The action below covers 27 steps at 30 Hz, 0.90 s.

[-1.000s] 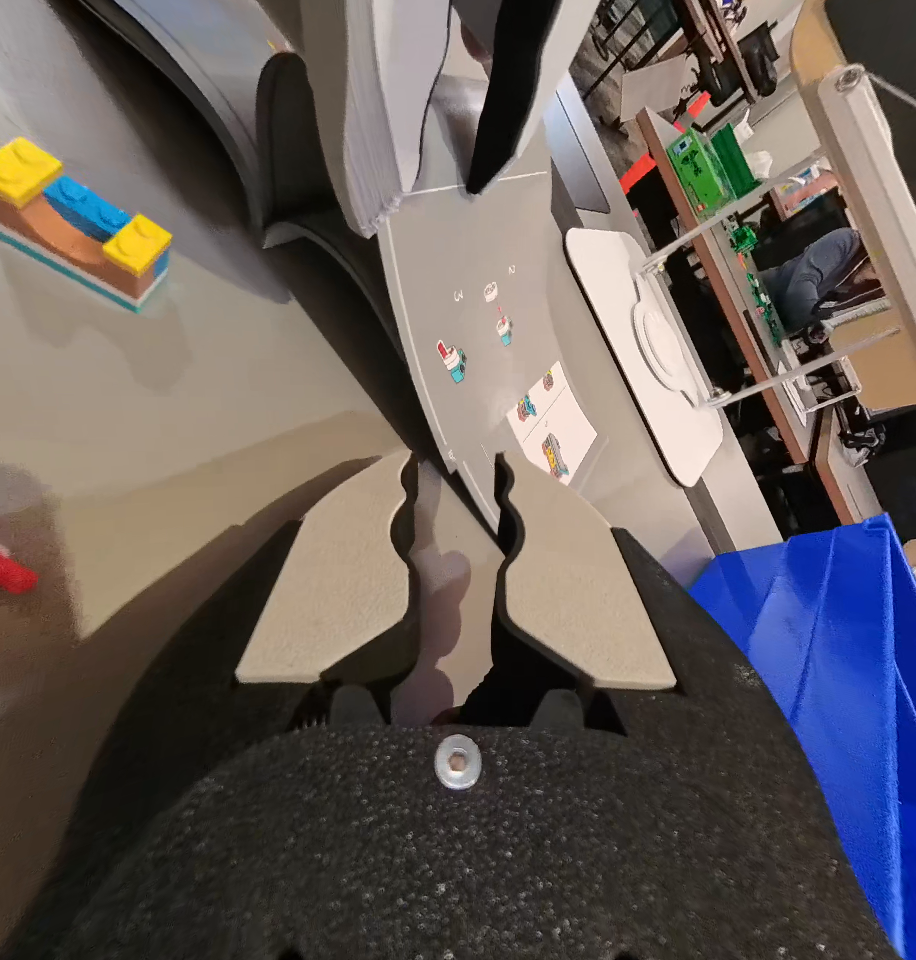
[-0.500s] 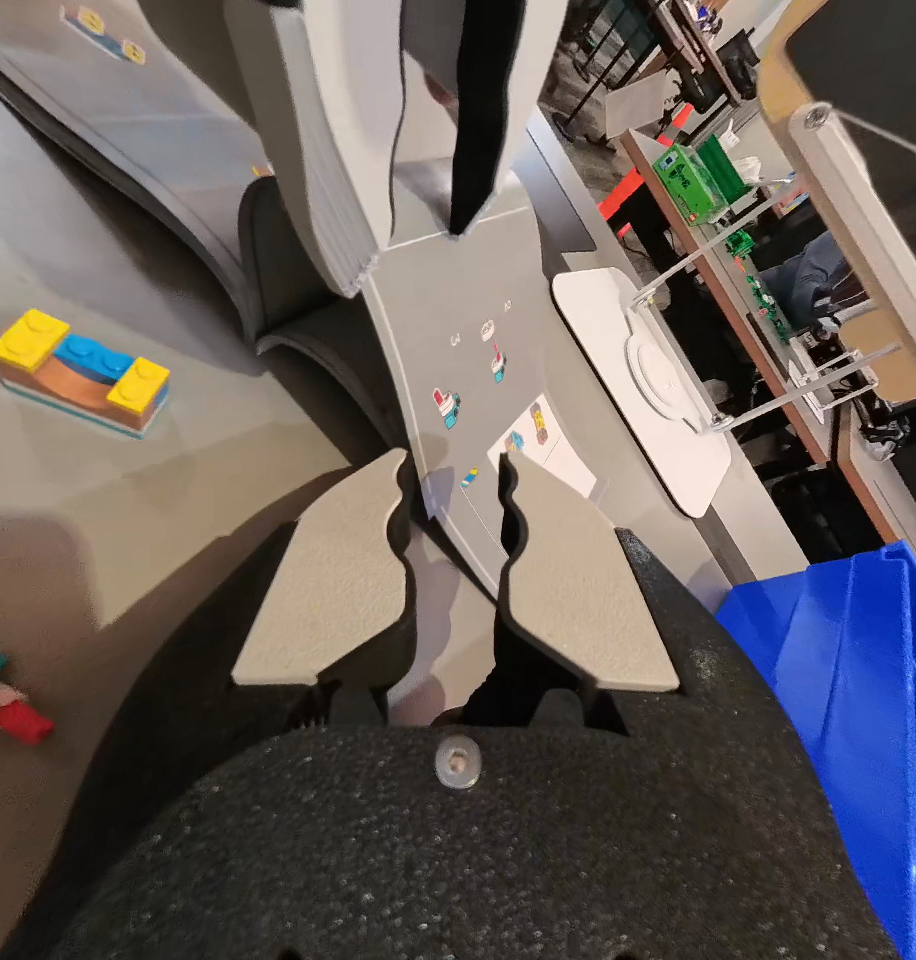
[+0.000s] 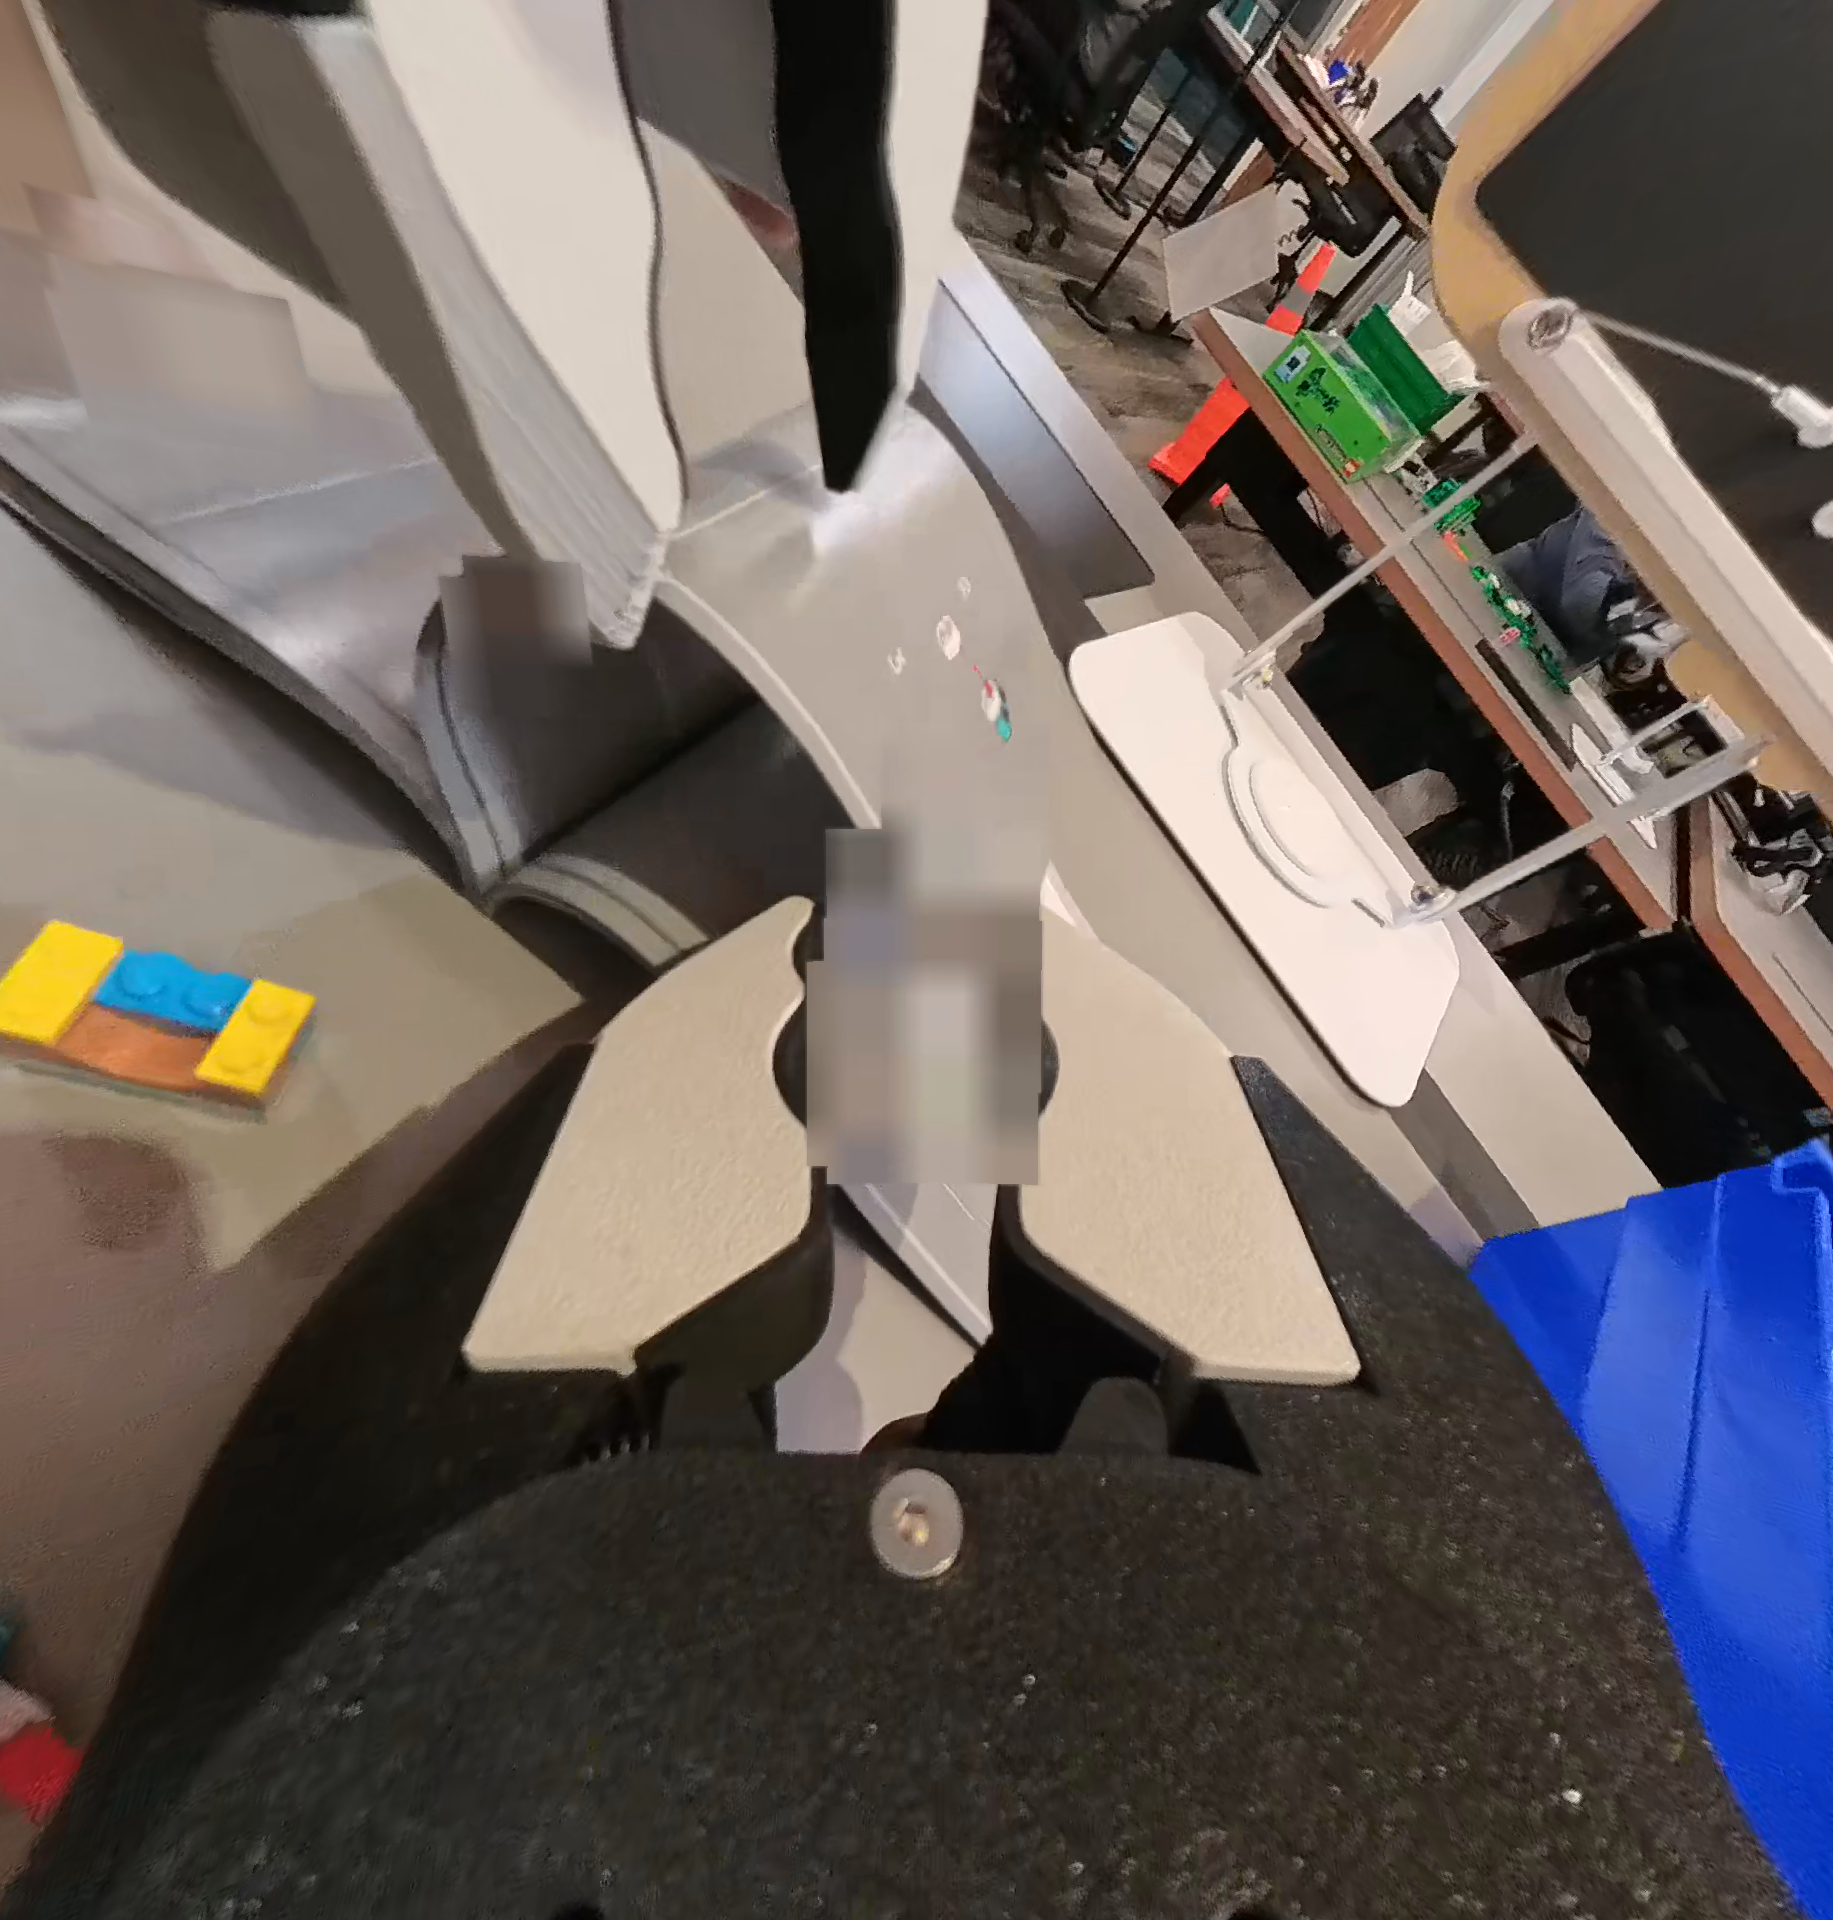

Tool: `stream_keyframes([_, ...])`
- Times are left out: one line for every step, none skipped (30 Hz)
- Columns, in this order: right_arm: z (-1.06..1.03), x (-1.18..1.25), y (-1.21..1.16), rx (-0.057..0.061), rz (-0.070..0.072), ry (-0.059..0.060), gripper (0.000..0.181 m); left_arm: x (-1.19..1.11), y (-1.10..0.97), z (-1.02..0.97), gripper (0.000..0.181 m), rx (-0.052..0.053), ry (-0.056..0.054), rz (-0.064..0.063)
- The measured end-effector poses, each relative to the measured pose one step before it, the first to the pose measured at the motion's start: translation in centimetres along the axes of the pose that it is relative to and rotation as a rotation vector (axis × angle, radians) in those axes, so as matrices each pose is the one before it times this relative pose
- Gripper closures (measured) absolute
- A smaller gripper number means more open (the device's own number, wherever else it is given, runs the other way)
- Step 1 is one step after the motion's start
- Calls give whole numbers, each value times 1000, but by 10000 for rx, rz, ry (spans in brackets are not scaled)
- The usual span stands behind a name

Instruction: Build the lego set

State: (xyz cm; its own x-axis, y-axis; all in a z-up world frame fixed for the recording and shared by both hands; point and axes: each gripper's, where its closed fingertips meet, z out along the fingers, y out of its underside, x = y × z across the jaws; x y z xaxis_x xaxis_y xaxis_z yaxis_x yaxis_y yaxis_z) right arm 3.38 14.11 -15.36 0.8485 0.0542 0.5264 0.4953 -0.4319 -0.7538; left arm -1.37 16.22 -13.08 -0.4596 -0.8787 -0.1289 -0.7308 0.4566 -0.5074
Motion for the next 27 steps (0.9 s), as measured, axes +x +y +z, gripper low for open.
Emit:
stream_keyframes([154, 185, -337, 68, 35, 68, 150, -103, 115, -296, 130, 52, -52, -46])
stream_keyframes([126, 275, -436, 100, 70, 104, 149, -148, 113, -345, 130, 74, -85, -60])
stream_keyframes([107, 307, -507, 117, 121, 86, 149, -145, 110, -393, 129, 97, -77, -71])
stream_keyframes([127, 260, -567, 122, 170, 42, 149, -114, 109, -427, 129, 113, -65, -73])
stream_keyframes([154, 198, -583, 116, 202, -5, 149, -91, 116, -457, 129, 132, -58, -66])
stream_keyframes([181, 88, -594, 110, 228, -51, 149, -80, 95, -498, 129, 171, -63, -75])
stream_keyframes([204, -42, -607, 119, 262, -111, 149, -70, 124, -531, 129, 189, -56, -113])
stream_keyframes([209, -178, -601, 119, 285, -164, 149, -68, 170, -554, 128, 192, -47, -132])
stream_keyframes([237, -333, -537, 93, 256, -206, 149, -52, 231, -552, 128, 210, -52, -146])
stream_keyframes([249, -386, -440, 61, 187, -192, 148, -36, 323, -527, 128, 171, -18, -164])
stream_keyframes([258, -416, -348, 44, 108, -161, 148, -32, 444, -480, 128, 116, -7, -180])
stream_keyframes([240, -422, -286, 31, 42, -142, 148, -89, 519, -379, 128, 61, -37, -151])
stream_keyframes([201, -416, -267, 41, -2, -116, 148, -76, 577, -285, 128, 13, -26, -147])
stream_keyframes([168, -400, -291, 61, -29, -106, 147, -58, 635, -185, 127, -41, -16, -139])
stream_keyframes([113, -399, -341, 99, -32, -112, 147, -110, 594, -99, 127, -32, -55, -148])
stream_keyframes([74, -425, -432, 144, -23, -146, 147, -2, 514, -26, 126, 47, -19, -196])
stream_keyframes([49, -423, -440, 148, -19, -159, 147, 198, 435, 34, 125, 185, 83, -189])
stream_keyframes([45, -364, -380, 105, -15, -136, 147, 256, 269, 86, 124, 337, 98, -167])
stream_keyframes([72, -341, -287, 75, -17, -145, 147, 205, 92, 82, 123, 439, 51, -244])
stream_keyframes([102, -342, -239, 72, -8, -163, 147, 223, 41, 41, 123, 430, 60, -333])
stream_keyframes([106, -290, -168, 59, 9, -141, 147, 224, 11, -13, 123, 379, 62, -317])
stream_keyframes([132, -245, -113, 55, 18, -131, 147, 91, -101, -64, 123, 377, -17, -286])
stream_keyframes([135, -168, -46, 29, 33, -105, 147, 28, -213, -94, 123, 370, -36, -285])
stream_keyframes([131, -150, -19, 24, 38, -109, 147, -6, -202, -101, 123, 339, -6, -304])
stream_keyframes([132, -113, 0, 9, 49, -109, 147, 20, -156, -84, 123, 310, 51, -301])
stream_keyframes([116, -85, 33, 3, 50, -113, 147, -16, -114, -52, 123, 296, 75, -302])
stream_keyframes([83, -95, 47, 9, 56, -117, 147, -27, -55, -25, 123, 250, 112, -322])
